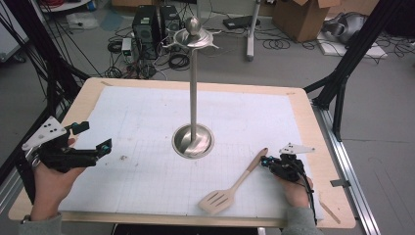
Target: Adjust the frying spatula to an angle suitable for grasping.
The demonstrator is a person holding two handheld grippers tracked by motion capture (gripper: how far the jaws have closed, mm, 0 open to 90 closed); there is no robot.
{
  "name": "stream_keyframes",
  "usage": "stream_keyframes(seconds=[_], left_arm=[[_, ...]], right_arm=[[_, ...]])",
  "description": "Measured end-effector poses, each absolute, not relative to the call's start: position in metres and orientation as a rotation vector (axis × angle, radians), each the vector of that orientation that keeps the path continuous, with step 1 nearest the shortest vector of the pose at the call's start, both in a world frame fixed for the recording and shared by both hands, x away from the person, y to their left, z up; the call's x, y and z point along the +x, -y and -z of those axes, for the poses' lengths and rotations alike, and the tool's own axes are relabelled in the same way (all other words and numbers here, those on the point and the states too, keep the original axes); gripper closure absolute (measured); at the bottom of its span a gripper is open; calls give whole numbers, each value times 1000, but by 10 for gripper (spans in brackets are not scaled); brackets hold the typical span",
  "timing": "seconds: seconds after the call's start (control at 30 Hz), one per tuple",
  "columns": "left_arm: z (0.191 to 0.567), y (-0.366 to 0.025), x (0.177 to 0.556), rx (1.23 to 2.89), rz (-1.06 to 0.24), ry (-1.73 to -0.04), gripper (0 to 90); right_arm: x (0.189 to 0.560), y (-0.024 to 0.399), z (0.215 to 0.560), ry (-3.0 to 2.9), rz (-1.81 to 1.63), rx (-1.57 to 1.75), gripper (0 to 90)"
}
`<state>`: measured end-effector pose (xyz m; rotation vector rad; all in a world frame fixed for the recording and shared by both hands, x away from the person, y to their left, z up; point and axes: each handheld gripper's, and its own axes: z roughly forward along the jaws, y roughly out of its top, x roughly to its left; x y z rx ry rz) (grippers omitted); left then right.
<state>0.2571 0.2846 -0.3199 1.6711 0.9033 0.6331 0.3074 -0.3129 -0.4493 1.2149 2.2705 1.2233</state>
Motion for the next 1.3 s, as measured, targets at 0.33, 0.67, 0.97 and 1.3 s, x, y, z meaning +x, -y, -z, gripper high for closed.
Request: stream_keyframes(seconds=[0.33,0.67,0.97,1.3], left_arm=[[319,-287,254,1665,-641,-906,33],[320,-289,251,1666,-647,-913,33],[321,-291,247,1667,-654,-924,33],[321,-295,241,1665,-667,-939,33]], right_arm=[[317,302,448,-2267,-1189,1205,900],[328,292,447,-2266,-1171,1189,900],[338,284,447,-2274,-1176,1183,900],[348,275,448,-2282,-1184,1159,900]])
